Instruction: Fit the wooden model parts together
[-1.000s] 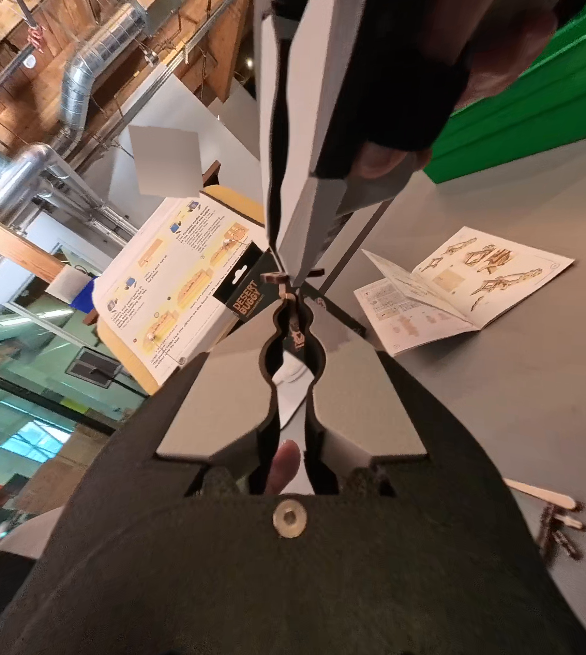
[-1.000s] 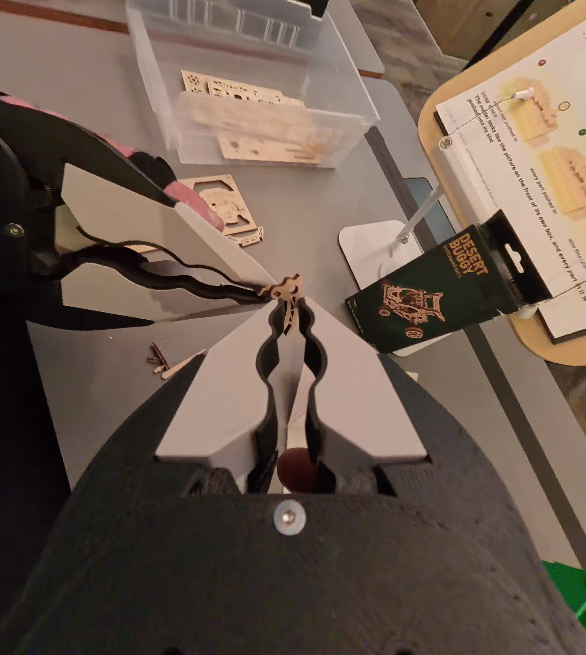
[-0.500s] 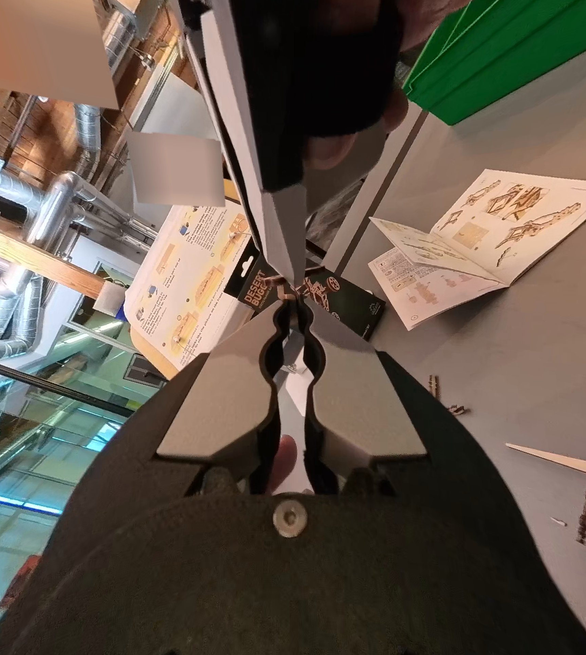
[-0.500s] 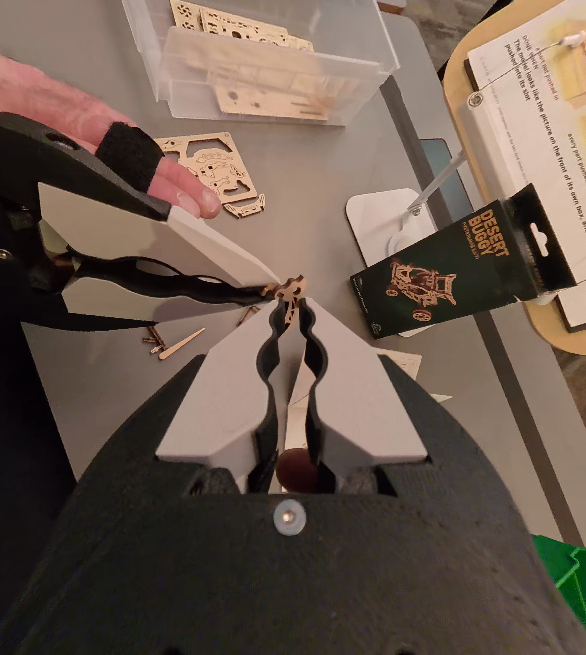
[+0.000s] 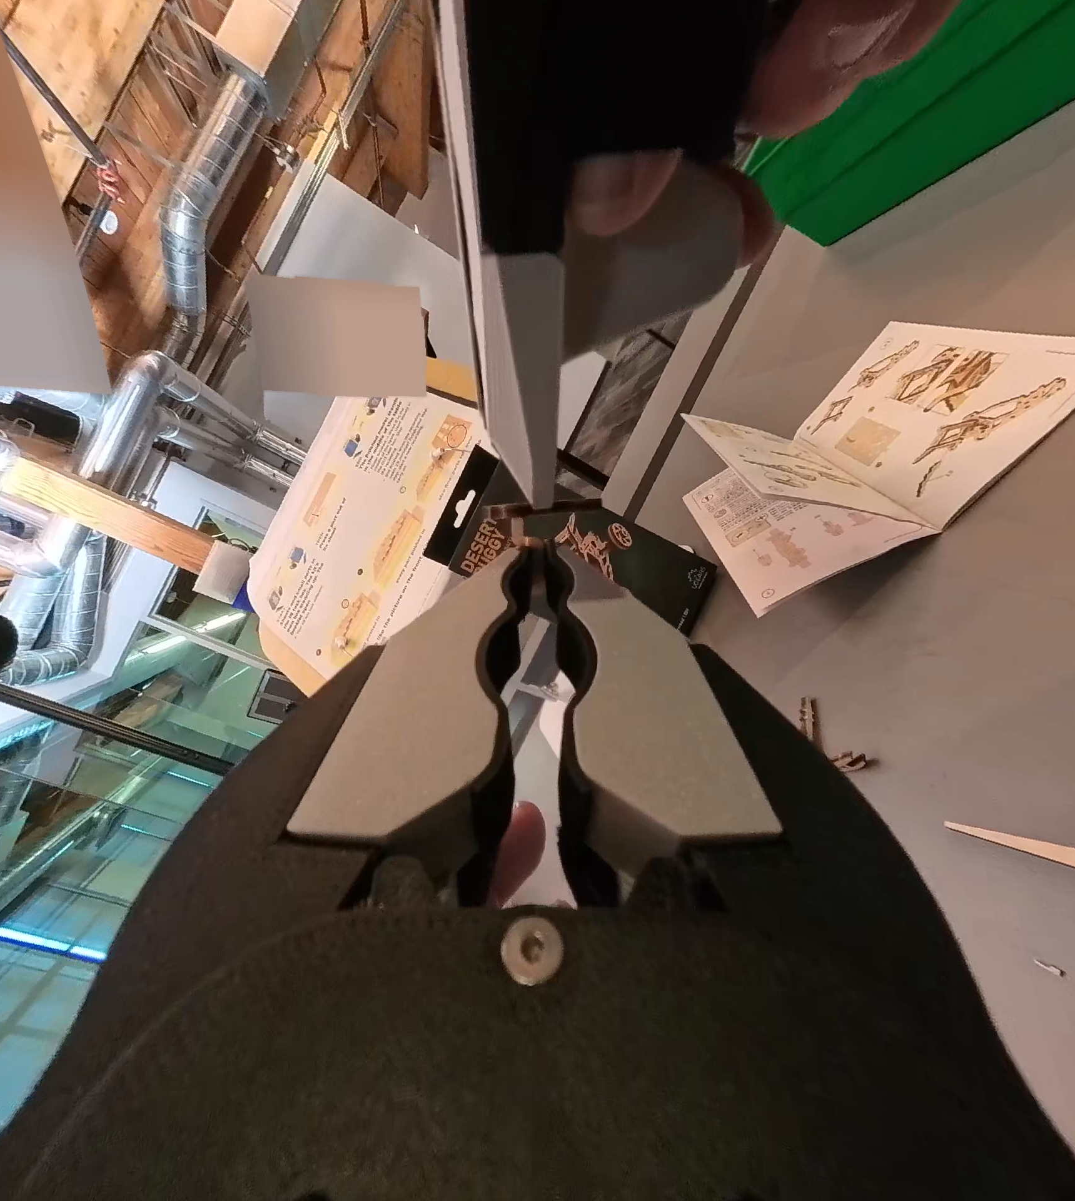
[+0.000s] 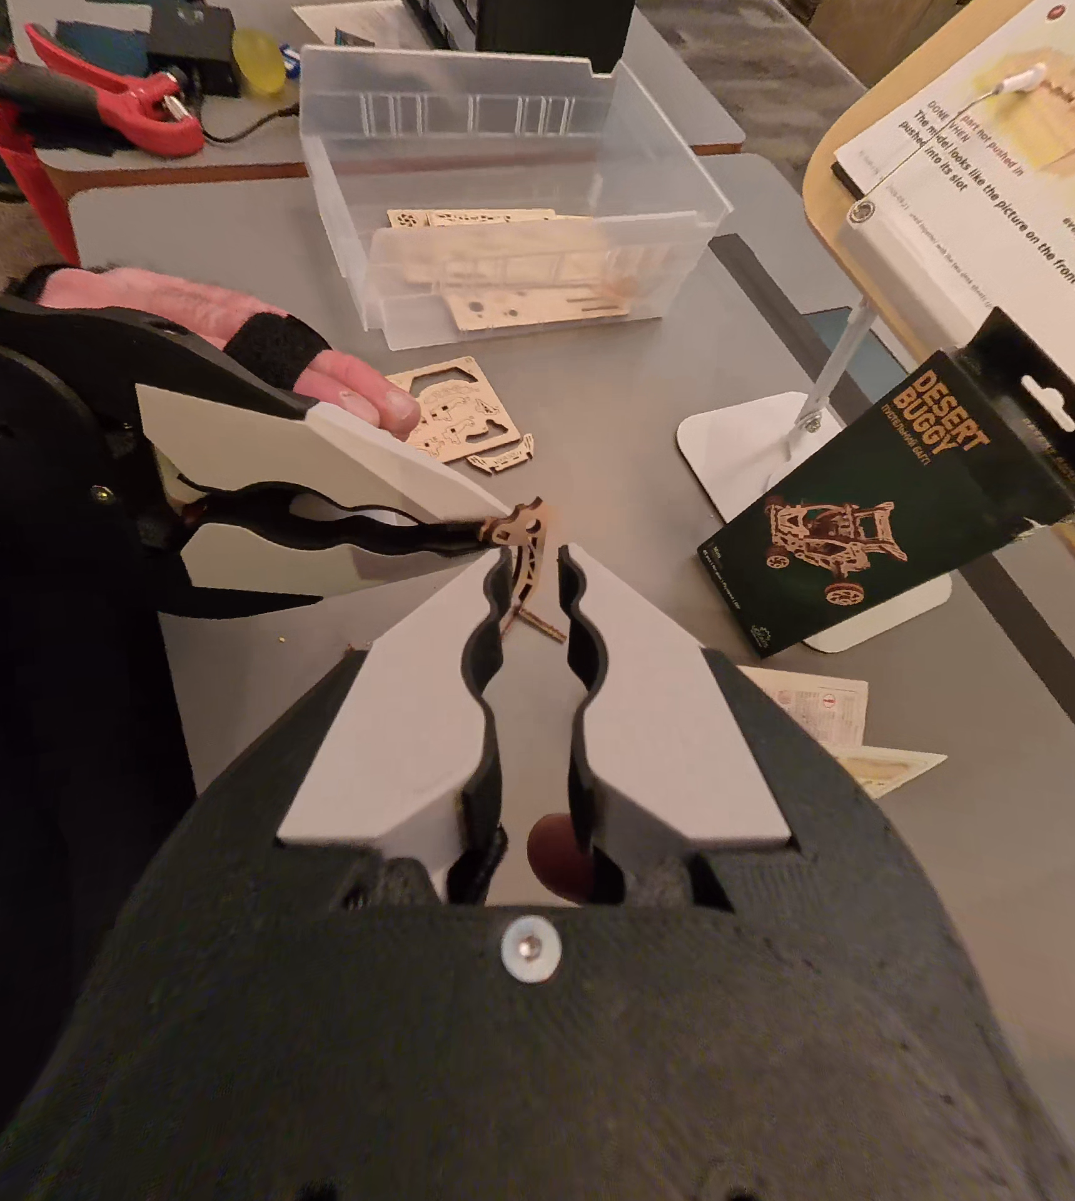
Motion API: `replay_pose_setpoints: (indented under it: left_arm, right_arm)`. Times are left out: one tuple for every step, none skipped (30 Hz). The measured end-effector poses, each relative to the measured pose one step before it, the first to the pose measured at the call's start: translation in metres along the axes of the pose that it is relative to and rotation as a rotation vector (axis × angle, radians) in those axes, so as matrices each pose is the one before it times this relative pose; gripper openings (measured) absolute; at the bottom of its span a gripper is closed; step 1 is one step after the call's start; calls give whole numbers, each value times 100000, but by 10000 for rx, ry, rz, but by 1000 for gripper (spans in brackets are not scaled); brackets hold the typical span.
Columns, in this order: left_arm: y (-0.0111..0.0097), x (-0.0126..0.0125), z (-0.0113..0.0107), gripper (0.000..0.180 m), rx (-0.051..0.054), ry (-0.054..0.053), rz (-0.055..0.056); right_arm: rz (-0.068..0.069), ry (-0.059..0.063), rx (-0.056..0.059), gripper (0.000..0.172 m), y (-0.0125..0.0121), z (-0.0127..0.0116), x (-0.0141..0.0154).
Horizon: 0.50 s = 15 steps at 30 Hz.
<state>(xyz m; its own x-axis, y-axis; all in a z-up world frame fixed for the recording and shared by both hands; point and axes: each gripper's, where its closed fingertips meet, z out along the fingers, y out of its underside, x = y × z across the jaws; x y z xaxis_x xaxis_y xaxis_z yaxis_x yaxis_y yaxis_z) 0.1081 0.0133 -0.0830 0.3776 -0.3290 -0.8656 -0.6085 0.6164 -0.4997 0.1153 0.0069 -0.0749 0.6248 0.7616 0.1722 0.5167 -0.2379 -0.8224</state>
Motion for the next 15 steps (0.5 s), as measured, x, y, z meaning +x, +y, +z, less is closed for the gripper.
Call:
replay_pose_setpoints:
  left_arm:
    - [-55,-54,-17,1,26,-35,22]
    - [-51,-19,-7,1,18,0,-17]
    - [-47,-11,1,1,17,15,-52]
    - [-49,-57,-2,1,16,-24,6]
    - [-110,-33,-35,1,40,-19,16]
    - [-118,-14,-27,1,39,5,-5]
    - [-95,-20,1,1,18,-5,10]
    - [-149,-30,-30,1,56,-12,5]
    - [-141,-10,-29,1,56,6,-10]
    - [-65,1,-20,1,9,2,-5]
    - [33,19,10,1,-25,0,10]
    - [17,-9,3,1,-2,-26,16]
    - [35,-20,9,1,-14,-25,35]
    - [31,-11,15,1,-18,-1,28]
    - [-47,-19,-5,1,31,5,-12]
  right_arm:
    - [47,-93,143,12,-118,-220,-17]
    - [136,-148,208,11,-191,-261,-48]
    - [336,-382,287,11,-309,-252,-298]
    - [411,-410,365,13,-378,-191,-289]
    - [240,-228,214,14,-108,-28,-80]
    - [87,-117,92,15,80,74,-4]
    - [144,-134,67,16,99,121,-40]
    - [200,-186,130,18,-6,109,-82]
    - [177,-200,120,17,5,91,-105]
    - [100,-46,4,16,147,85,90]
    - [-32,47,-22,15,115,54,139]
    - [-17,-21,6,14,3,31,-40]
    - [-4,-35,7,11,-24,24,-100]
    - [-28,14,-4,10,-7,12,-22]
    - [-65,13,-6,9,-2,-16,-17]
